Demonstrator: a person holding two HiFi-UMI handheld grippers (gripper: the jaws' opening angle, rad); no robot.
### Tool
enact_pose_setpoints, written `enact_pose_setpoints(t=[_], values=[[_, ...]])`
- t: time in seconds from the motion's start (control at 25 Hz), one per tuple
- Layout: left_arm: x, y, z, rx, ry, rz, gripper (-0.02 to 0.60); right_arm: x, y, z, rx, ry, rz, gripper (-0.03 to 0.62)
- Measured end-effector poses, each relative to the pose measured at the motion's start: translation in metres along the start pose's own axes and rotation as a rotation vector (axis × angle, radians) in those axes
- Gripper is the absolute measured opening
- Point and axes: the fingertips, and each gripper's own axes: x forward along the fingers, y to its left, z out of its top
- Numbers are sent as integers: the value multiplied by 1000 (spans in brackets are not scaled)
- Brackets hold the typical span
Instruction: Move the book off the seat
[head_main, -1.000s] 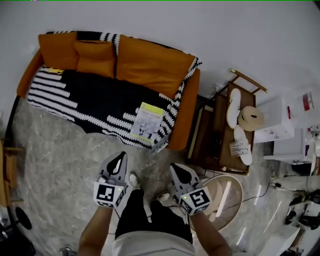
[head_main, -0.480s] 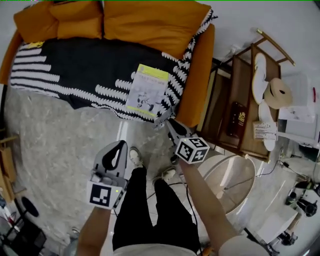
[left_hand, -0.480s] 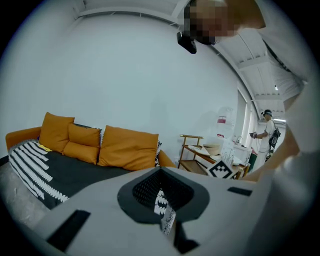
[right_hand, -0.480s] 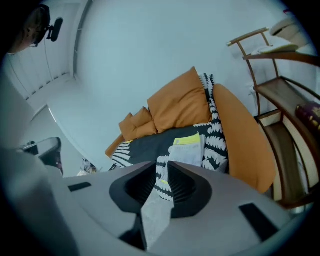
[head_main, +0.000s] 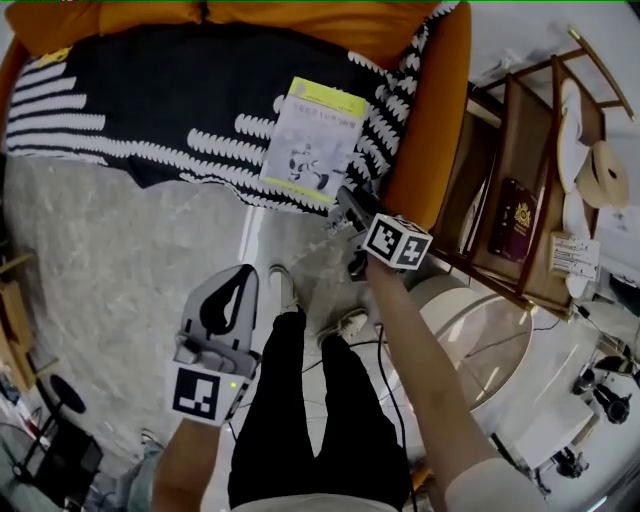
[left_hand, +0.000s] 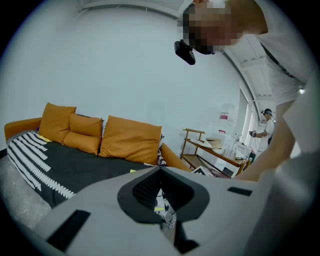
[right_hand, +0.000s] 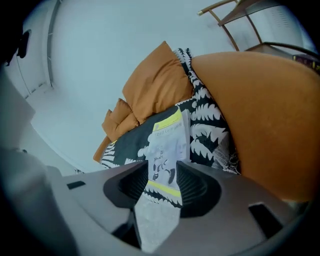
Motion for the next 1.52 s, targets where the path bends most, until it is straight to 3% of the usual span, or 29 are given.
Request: enact_pose_setpoints(t=[0.56,0.8,1.08,1.24,1.32,1.36,1.52], values=[[0,54,-40,-34,45,49,17,74,-47,-12,75,38,-77,269],[-5,66,-53,-42,70,64,17,88,-63,-14,92,22,-122,270],[-4,70,-59,-59,81,66,17,101,-40,-1,113,-35,-39,273],[0,68,-59,-62,89,56,17,92,-32,-5,148,-17,79,268],[5,65,-60,-63,96,46,17,97,-38,-13,126,35,87,240],[6,64,-61,-64,101,42,17,101,-43,-16,112,61,80,182],[9,63,-62,-63,115,37,17,102,-47,-13,119,76,114,176]])
